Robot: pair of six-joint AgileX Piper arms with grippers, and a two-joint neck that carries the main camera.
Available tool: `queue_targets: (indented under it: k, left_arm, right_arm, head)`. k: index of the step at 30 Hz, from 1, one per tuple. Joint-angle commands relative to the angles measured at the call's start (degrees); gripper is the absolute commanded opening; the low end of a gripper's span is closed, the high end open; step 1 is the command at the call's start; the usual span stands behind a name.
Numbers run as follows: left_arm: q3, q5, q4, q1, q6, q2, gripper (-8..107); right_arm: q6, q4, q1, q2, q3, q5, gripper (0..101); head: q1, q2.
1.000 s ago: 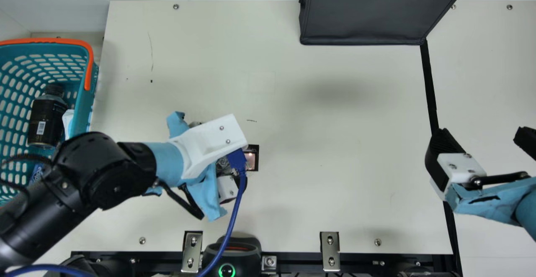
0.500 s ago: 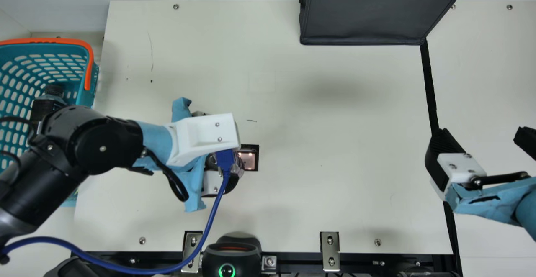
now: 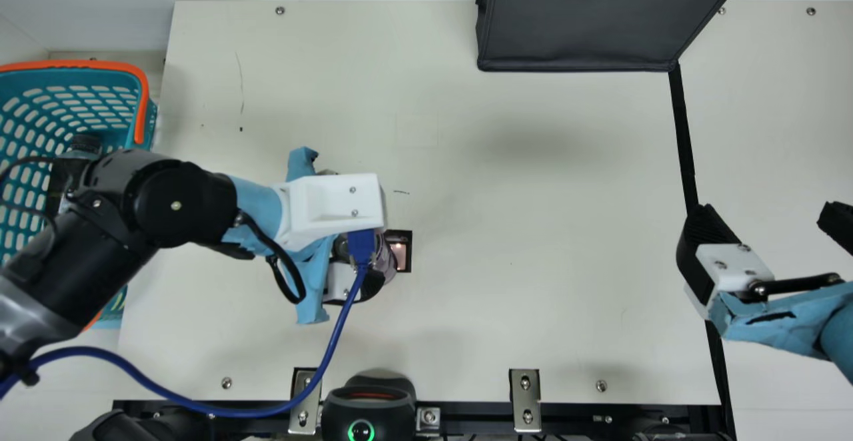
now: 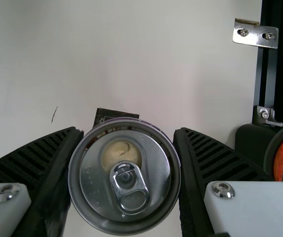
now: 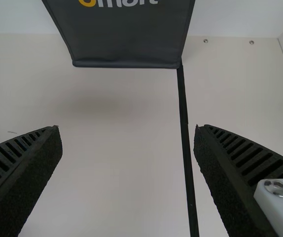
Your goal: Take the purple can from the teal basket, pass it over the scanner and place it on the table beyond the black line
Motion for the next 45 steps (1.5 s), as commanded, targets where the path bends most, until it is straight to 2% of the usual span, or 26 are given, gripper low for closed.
queue_targets:
  k: [1,11,40,45]
  left_arm:
    - [0.3,-0.6,-0.3,0.0,0.3,0.3,-8]
    - [1.5,-2.9,-1.9,-0.1,1.8,1.7,-8]
    - [2.5,-4.2,0.0,-0.9,2.7,2.6,89]
    - [3.8,-4.0,1.7,-0.6,2.5,1.6,90]
  right_arm:
    - [0.0,0.0,0.0,0.0,0.0,0.0,95]
    - [0.0,0.0,0.0,0.0,0.0,0.1,95]
    - [0.0,0.0,0.0,0.0,0.0,0.1,95]
    - [0.0,0.0,0.0,0.0,0.0,-0.1,95]
  head:
    - [-1.7,0.0]
    - [-1.7,0.0]
    - [-1.7,0.0]
    - [-1.7,0.0]
